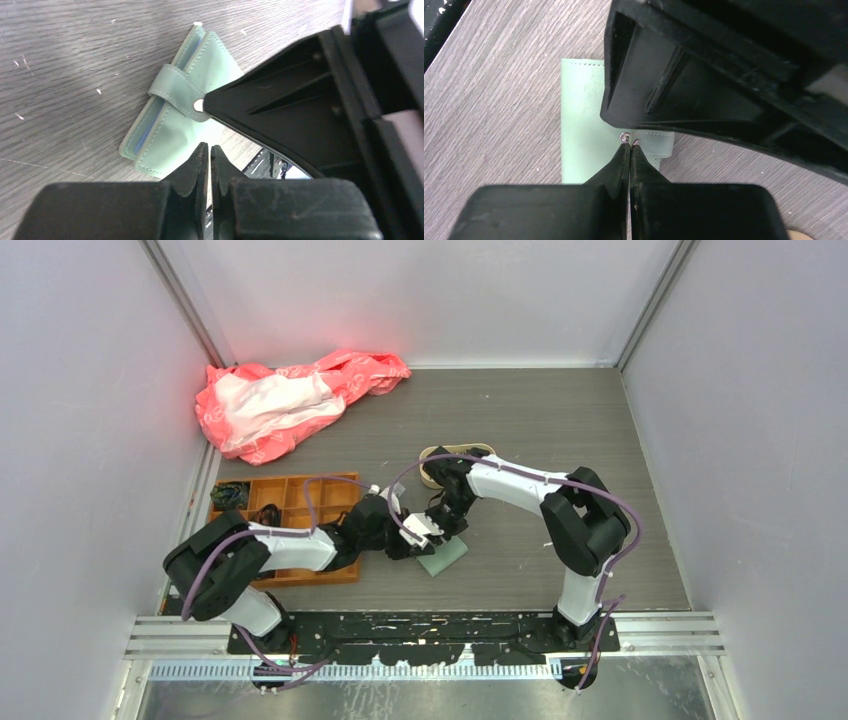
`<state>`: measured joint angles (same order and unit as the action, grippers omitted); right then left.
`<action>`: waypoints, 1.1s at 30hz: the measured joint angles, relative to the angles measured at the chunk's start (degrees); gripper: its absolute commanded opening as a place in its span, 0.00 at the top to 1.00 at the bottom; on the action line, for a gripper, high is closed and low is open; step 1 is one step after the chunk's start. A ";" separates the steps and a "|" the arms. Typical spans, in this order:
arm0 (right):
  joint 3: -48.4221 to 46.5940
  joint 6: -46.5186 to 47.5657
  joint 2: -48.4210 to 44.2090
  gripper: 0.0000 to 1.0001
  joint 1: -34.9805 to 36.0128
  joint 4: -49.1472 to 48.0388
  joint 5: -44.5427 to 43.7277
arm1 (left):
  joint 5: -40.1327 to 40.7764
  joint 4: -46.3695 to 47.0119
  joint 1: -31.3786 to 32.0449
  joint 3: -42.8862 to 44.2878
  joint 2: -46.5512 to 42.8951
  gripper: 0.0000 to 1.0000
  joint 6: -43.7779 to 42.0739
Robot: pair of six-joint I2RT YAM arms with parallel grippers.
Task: Put the credit cards into the card holder
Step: Close the card holder at the center of the board.
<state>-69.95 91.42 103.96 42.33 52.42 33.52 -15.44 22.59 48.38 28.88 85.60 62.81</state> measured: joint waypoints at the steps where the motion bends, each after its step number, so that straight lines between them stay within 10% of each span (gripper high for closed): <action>1: 0.13 -0.13 -0.11 0.99 0.00 -0.17 -0.04 | -0.31 0.66 0.00 0.09 0.96 0.96 0.13; 33: 4.00 -4.61 -3.26 0.99 1.62 -4.46 -0.44 | 0.74 -2.67 -0.02 0.48 3.13 1.00 4.09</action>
<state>-65.95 86.80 100.71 43.94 47.97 33.08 -14.70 19.92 48.36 29.36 88.73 66.89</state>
